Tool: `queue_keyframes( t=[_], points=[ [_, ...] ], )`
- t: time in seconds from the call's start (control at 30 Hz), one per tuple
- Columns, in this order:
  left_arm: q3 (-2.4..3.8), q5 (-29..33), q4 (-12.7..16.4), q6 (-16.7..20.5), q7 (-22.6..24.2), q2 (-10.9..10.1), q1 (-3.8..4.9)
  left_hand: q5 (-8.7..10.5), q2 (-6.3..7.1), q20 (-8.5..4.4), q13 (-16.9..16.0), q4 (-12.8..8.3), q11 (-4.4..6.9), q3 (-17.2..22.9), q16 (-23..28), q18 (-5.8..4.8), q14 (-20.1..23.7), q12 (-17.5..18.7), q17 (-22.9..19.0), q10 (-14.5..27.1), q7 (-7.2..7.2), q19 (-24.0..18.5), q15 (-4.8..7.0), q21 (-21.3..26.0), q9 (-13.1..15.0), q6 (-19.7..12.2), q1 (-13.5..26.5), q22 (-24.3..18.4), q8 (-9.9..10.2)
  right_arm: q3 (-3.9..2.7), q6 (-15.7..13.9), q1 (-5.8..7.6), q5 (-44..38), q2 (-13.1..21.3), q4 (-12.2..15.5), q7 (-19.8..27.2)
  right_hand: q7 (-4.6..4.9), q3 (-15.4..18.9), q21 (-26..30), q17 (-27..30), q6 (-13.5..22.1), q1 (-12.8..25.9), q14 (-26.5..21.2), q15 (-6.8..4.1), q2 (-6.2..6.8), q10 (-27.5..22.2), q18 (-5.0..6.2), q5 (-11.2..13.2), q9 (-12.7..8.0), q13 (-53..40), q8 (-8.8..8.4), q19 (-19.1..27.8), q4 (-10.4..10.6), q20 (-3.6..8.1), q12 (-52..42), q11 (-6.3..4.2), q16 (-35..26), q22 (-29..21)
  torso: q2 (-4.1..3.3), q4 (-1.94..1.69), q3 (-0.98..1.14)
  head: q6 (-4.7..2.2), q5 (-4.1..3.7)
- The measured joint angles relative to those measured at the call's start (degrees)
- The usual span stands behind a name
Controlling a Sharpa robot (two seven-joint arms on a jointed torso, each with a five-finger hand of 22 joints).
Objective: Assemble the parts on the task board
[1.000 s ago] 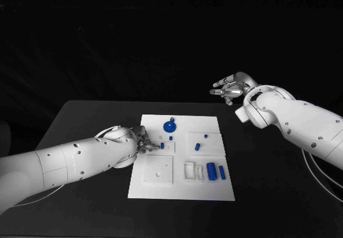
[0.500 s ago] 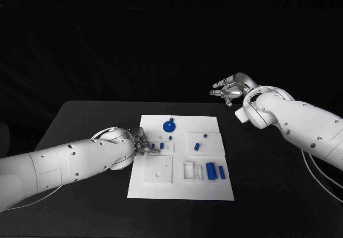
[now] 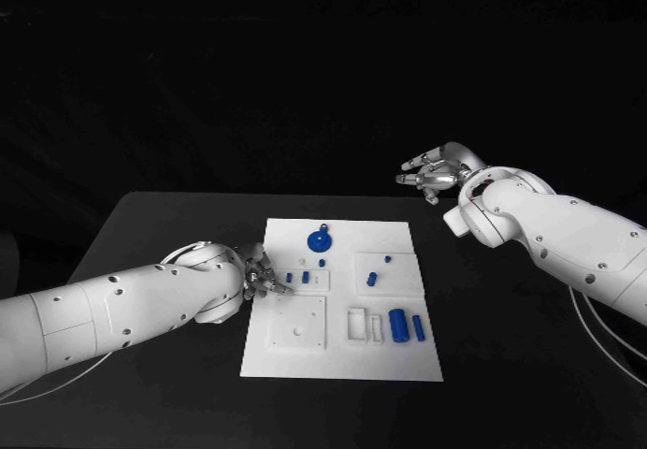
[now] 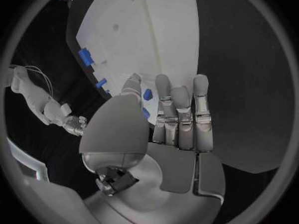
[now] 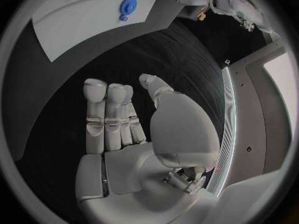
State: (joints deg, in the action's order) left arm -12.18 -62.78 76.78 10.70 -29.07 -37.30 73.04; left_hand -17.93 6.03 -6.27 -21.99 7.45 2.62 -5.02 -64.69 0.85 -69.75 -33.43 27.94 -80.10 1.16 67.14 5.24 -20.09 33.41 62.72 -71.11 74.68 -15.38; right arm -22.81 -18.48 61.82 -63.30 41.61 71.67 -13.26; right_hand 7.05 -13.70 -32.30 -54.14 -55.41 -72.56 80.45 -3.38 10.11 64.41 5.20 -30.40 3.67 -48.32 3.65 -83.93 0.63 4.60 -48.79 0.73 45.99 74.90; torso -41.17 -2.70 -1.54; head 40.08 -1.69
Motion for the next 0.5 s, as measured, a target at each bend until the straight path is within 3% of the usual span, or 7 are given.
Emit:
queue_keyframes(
  t=[0.07,0.17,0.23,0.37,0.43,0.47,0.5],
  points=[
    [0.51,0.6,1.1,0.3,1.5,-0.9,0.69,-1.15,-1.85,0.78,2.4,-2.9,-0.88,-0.6,2.1,0.00,2.2,2.8,-2.1,2.8,1.05,-1.3,-0.98,2.5,-4.1,-1.6,-2.4,-1.2,1.0,0.00,0.0,-0.05,0.0,0.0,0.0,0.0,0.00,0.0,0.0,0.0,0.0,0.0,0.0,0.00,0.00,0.0,0.00,0.0,0.0,0.0,0.00,0.0,0.0,0.00,0.0,0.00,0.0,0.0,0.00,0.02,0.02,-0.13,-0.05],
    [1.11,1.0,2.1,1.0,3.7,-1.8,1.57,-3.40,-2.95,1.52,5.5,-6.3,-1.51,-0.7,3.9,0.00,4.1,6.1,-4.0,4.8,1.77,-2.0,-1.75,4.7,-8.7,-2.3,-6.1,-2.5,2.0,0.00,0.0,-0.11,0.0,0.0,-0.1,0.0,0.00,0.0,0.0,0.0,0.0,0.0,0.0,0.00,0.00,0.0,0.00,0.0,0.0,0.0,0.00,0.0,0.0,0.00,0.0,0.00,0.0,0.0,0.00,0.04,0.02,-0.41,-0.18],
    [1.58,1.3,2.7,1.8,5.8,-2.5,2.38,-3.54,-3.59,2.19,9.1,-8.7,-2.26,0.9,5.8,0.00,5.4,10.3,-5.5,6.1,2.68,-2.7,-2.49,6.4,-12.3,-1.9,-9.1,-3.4,3.5,0.00,0.0,-0.13,0.1,0.0,-0.1,0.1,0.00,0.0,0.0,0.0,0.0,0.0,0.0,0.00,0.00,0.0,0.00,0.0,0.0,0.0,0.00,0.0,0.0,0.00,0.0,0.00,0.0,0.0,0.00,0.04,0.02,-0.62,-0.35],
    [2.25,1.5,3.4,3.9,9.8,-3.3,3.52,-0.84,-3.85,3.14,17.7,-14.1,-3.78,6.9,8.9,0.00,6.5,21.0,-8.2,5.8,4.18,-3.7,-3.63,7.6,-20.3,0.3,-12.8,-2.5,7.3,0.00,-0.1,-0.16,0.3,0.0,-0.3,0.2,-0.33,-0.2,0.9,0.0,-0.8,0.0,0.0,0.00,0.00,-0.2,0.00,0.0,0.0,0.1,0.00,0.0,-0.2,0.00,0.0,-0.16,-0.3,0.0,-0.04,0.04,0.02,-1.04,-0.56],
    [2.48,1.5,3.4,5.0,11.7,-3.3,3.87,1.01,-3.84,3.41,18.3,-15.5,-4.22,8.8,10.8,0.01,6.7,23.8,-9.5,5.3,4.29,-4.8,-3.84,7.6,-22.4,1.3,-12.8,-1.2,8.5,0.00,-0.1,-0.17,0.3,0.0,-0.4,0.3,-0.21,-0.4,2.4,0.1,-1.1,0.0,-0.1,-0.06,0.00,-0.2,-0.01,0.0,0.0,0.5,0.00,0.0,-0.4,0.00,0.5,-0.23,-0.5,0.0,-0.08,0.05,0.02,-1.31,-0.61],
    [2.61,1.3,3.4,6.0,12.9,-3.3,4.07,3.36,-4.12,3.71,18.4,-15.7,-4.44,9.4,11.8,0.01,6.7,24.8,-10.2,5.1,4.16,-5.1,-3.86,7.9,-23.2,1.9,-12.5,-1.0,8.8,0.00,-0.2,-0.18,0.4,0.0,-0.5,0.4,-0.25,-0.4,3.6,0.2,-1.4,0.0,-0.2,-0.24,0.00,-0.2,-0.01,0.0,0.0,0.8,0.00,0.0,-0.4,0.00,0.9,-0.23,-0.8,0.0,-0.09,0.05,0.02,-1.41,-0.62],
    [2.67,1.0,3.3,6.7,13.8,-3.3,4.18,7.28,-4.34,4.04,18.4,-15.6,-4.49,9.5,13.2,0.01,6.6,25.8,-11.0,5.1,4.03,-5.4,-4.18,8.7,-23.9,2.2,-11.8,-1.2,9.2,0.00,-0.2,-0.18,0.5,0.0,-0.5,0.5,-0.29,-0.6,6.9,0.7,-1.6,0.0,-0.3,-0.32,0.00,-0.2,-0.03,0.0,0.0,1.5,0.00,0.0,-0.6,0.01,1.6,-0.23,-1.5,0.0,-0.11,0.05,0.02,-1.55,-0.63]
  ],
)
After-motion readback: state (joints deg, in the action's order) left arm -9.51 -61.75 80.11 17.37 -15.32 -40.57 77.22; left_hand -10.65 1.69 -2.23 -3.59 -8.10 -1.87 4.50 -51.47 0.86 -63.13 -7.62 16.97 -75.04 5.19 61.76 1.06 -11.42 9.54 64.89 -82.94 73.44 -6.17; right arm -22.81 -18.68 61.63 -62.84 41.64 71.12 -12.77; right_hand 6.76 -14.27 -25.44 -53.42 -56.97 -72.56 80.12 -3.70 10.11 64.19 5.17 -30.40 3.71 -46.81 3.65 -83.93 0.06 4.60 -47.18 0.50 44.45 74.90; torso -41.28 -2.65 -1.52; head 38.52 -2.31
